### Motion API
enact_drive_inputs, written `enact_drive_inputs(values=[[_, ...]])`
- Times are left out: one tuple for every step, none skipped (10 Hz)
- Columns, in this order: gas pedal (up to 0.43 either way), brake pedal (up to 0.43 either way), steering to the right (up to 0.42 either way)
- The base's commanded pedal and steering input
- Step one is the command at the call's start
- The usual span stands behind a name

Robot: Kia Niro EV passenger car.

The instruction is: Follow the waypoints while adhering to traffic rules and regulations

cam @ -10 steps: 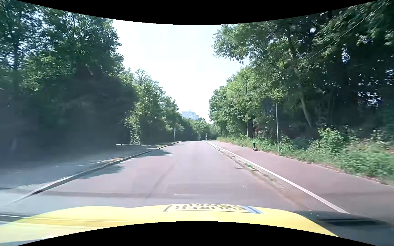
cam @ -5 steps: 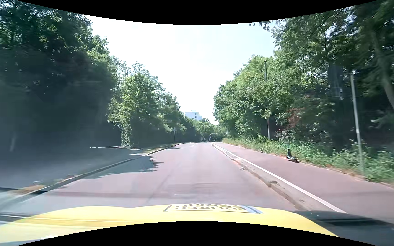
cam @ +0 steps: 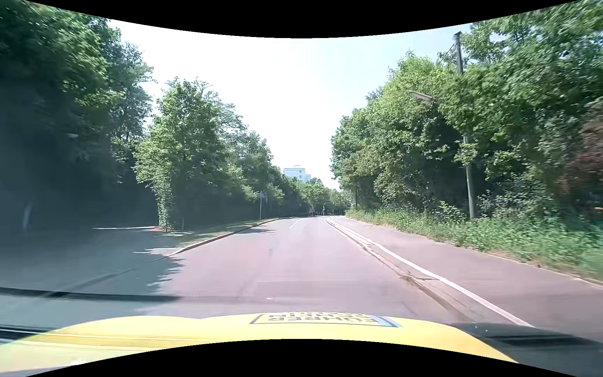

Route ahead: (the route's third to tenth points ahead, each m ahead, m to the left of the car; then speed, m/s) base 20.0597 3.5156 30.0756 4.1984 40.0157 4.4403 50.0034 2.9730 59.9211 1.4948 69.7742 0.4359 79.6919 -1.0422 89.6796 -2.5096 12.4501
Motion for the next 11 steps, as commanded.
enact_drive_inputs(values=[[0.110,0.000,-0.004],[0.110,0.000,-0.004],[0.098,0.000,-0.003],[0.098,0.000,-0.004],[0.098,0.000,-0.004],[0.110,0.000,-0.003],[0.118,0.000,-0.003],[0.118,0.000,-0.002],[0.118,0.000,-0.001],[0.118,0.000,-0.001],[0.118,0.000,0.000]])
